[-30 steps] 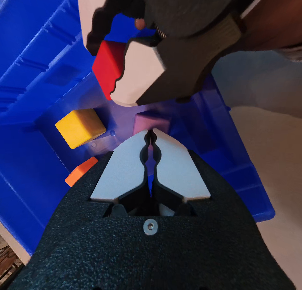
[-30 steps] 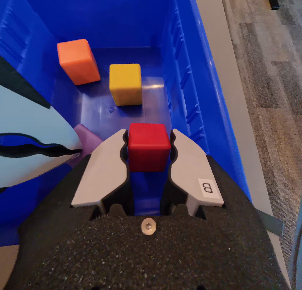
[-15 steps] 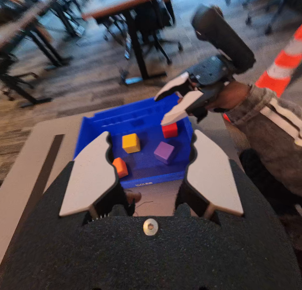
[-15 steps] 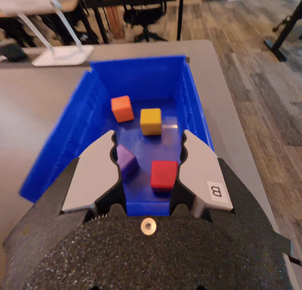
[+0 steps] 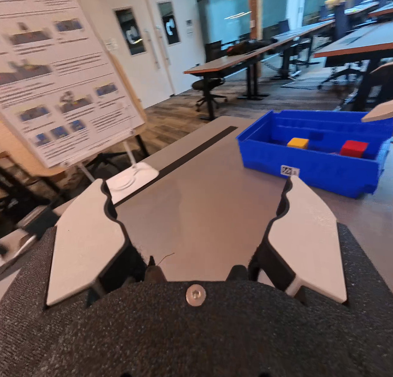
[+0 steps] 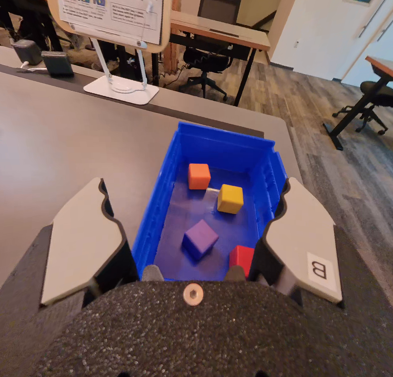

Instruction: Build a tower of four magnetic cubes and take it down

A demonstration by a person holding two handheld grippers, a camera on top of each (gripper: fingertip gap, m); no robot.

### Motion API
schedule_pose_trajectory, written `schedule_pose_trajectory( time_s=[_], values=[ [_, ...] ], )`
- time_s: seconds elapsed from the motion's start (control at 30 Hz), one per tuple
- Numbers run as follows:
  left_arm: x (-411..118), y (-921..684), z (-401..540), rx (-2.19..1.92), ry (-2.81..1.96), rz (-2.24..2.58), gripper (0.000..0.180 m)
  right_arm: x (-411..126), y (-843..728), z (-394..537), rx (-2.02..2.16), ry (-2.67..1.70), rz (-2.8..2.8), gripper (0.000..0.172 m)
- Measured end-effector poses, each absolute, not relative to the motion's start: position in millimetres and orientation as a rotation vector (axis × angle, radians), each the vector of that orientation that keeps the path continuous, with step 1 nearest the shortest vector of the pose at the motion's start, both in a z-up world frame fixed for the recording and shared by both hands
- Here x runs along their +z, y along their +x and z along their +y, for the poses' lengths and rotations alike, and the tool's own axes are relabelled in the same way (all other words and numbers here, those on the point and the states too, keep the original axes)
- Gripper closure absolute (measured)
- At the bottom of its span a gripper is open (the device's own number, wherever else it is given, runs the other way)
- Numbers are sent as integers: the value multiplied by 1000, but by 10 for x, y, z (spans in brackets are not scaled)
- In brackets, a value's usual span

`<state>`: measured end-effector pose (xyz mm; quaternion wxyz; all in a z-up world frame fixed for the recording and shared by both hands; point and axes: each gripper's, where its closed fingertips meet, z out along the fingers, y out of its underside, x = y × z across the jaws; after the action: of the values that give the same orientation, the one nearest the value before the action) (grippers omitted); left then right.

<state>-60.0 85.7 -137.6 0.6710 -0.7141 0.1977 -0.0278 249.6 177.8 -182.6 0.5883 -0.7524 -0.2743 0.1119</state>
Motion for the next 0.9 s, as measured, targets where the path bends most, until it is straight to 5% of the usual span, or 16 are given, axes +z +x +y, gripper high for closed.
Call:
schedule_pose_trajectory(
  time_s=[0.9],
  values=[
    [-1816, -2435, -404, 279, -1710, -20, 34, -1629, 2017, 1739, 153, -1659, -719, 24]
  ],
)
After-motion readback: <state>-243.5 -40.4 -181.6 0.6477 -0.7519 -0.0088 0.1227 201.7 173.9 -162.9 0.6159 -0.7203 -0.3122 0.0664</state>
